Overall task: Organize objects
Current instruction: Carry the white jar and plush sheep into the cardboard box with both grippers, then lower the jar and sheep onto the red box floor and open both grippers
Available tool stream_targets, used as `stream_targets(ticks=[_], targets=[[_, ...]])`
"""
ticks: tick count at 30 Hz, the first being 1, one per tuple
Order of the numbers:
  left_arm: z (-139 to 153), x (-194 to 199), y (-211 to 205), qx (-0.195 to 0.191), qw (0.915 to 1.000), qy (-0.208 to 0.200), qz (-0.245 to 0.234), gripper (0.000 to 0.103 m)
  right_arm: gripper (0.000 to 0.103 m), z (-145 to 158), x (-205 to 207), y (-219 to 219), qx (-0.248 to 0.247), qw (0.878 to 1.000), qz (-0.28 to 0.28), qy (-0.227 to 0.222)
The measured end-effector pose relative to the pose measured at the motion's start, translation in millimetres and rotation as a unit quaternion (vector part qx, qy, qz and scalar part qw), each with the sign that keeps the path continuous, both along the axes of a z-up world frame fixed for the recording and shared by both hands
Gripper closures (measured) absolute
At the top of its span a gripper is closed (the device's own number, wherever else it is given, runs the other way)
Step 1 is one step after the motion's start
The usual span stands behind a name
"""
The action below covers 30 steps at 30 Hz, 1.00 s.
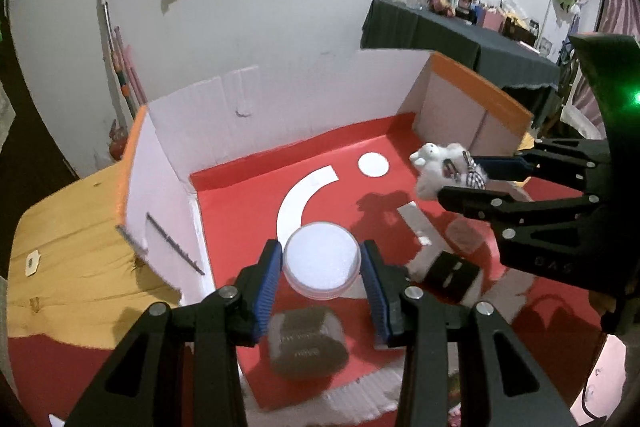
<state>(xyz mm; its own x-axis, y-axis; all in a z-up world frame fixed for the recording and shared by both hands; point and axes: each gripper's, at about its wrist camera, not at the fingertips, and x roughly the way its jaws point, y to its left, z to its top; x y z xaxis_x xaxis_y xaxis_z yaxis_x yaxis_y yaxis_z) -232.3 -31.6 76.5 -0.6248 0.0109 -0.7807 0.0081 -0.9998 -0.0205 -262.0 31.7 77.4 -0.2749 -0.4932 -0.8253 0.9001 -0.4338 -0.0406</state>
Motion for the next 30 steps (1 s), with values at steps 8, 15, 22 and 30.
stream_targets(ticks=[8, 15, 22, 30], targets=[[-23, -20, -6, 0.013, 0.9991, -0.040, -0.007, 0.061, 0.065, -20, -21, -13, 0.038, 0.999, -0.010, -0.024], [-36, -29, -13, 0.014, 0.9978, -0.066, 0.000, 0.061, 0.065, -31, -22, -19, 0.066, 0.997, -0.004, -0.028], [-46, -31, -18, 0.008, 0.9963, -0.085, 0.005, 0.061, 0.065, -41, -27, -21, 0.090, 0.995, -0.005, -0.036], [-45, -28, -17, 0.004, 0.9960, -0.089, 0.001, 0.060, 0.065, -44, -28, -18, 0.100, 0.994, 0.000, -0.042]])
